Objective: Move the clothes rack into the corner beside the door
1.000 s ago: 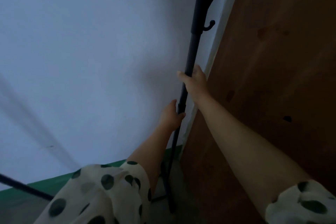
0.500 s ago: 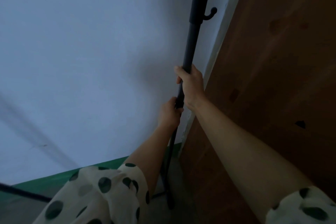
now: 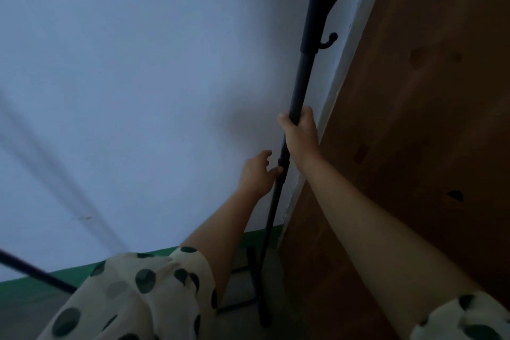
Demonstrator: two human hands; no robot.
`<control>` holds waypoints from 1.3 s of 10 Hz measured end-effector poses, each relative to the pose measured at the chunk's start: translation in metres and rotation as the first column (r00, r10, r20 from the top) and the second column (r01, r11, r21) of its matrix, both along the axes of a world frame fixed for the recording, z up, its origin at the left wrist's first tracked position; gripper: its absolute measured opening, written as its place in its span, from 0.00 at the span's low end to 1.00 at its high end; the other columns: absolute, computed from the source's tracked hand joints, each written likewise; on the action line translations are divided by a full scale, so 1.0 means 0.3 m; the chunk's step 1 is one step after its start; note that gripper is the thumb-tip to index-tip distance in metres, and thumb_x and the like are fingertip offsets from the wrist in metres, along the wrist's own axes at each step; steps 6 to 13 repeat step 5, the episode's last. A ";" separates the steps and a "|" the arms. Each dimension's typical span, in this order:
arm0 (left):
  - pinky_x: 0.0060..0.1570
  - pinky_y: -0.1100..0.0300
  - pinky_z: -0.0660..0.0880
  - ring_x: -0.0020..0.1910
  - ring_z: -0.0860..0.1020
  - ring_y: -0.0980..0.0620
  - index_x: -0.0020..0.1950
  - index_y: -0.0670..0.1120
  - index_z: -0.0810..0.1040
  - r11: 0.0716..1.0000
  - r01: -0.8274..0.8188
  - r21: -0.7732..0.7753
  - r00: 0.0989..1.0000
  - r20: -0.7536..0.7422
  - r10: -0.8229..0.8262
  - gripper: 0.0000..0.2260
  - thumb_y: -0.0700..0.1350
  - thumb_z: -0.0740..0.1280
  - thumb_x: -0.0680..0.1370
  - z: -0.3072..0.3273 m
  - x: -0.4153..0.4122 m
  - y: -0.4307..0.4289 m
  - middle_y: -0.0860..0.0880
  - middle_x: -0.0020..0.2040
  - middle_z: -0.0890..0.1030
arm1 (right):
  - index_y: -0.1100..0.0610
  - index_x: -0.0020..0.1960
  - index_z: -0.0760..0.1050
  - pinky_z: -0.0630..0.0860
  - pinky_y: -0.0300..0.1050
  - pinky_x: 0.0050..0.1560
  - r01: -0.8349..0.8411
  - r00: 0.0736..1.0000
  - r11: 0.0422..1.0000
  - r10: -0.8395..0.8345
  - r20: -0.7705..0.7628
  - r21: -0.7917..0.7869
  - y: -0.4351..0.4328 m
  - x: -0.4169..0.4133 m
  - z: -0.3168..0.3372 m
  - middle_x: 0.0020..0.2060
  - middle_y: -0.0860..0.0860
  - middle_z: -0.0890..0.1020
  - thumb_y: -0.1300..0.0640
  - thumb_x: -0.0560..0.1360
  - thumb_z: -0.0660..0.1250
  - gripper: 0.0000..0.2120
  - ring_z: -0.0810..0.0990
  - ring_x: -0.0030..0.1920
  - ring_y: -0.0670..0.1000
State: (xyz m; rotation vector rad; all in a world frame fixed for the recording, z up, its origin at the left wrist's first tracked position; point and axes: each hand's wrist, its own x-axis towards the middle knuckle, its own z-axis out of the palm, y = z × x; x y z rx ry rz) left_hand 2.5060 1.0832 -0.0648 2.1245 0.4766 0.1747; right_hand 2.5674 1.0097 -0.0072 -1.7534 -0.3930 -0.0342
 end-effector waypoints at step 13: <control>0.56 0.53 0.77 0.53 0.81 0.46 0.57 0.45 0.80 0.951 -0.169 0.257 0.968 0.225 0.111 0.12 0.48 0.66 0.76 0.337 -0.486 0.216 0.44 0.53 0.84 | 0.59 0.62 0.67 0.59 0.55 0.67 0.232 0.950 0.918 -0.142 0.280 -0.322 0.094 -0.429 0.202 0.66 0.58 0.68 0.59 0.74 0.66 0.18 0.66 0.67 0.59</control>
